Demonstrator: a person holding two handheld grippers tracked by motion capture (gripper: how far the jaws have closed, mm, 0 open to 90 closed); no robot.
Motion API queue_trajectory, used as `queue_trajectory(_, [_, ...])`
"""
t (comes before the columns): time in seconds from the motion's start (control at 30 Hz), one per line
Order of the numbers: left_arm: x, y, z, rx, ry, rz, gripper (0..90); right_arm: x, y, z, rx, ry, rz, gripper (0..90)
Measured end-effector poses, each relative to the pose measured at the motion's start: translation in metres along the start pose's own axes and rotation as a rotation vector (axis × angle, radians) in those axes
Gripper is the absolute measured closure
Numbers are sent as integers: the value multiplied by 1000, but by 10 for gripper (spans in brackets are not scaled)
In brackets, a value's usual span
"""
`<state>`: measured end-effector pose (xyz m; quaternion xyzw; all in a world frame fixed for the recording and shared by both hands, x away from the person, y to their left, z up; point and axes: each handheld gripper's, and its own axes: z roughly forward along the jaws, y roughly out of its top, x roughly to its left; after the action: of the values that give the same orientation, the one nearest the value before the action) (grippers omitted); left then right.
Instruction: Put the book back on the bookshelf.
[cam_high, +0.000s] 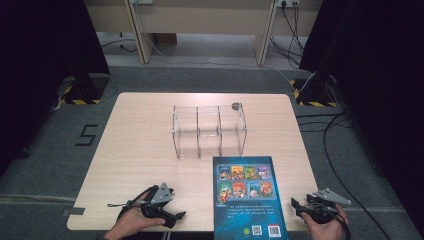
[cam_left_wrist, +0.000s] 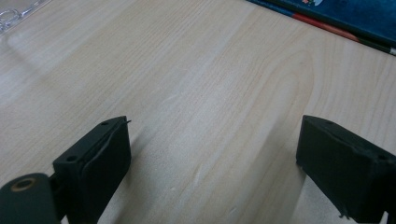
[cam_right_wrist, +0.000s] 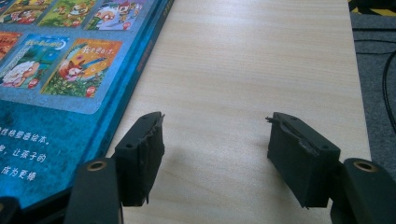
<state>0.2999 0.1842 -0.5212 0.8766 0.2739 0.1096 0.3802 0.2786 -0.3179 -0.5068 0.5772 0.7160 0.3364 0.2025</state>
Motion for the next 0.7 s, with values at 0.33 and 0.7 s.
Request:
queue_trajectory(0.33, [0,0,0,0,-2,2,91,-1,0,0,-4,13,17,361])
queue_trajectory(0.7, [0,-1,0,-4,0,0,90,1,1,0,-11,27,29,362])
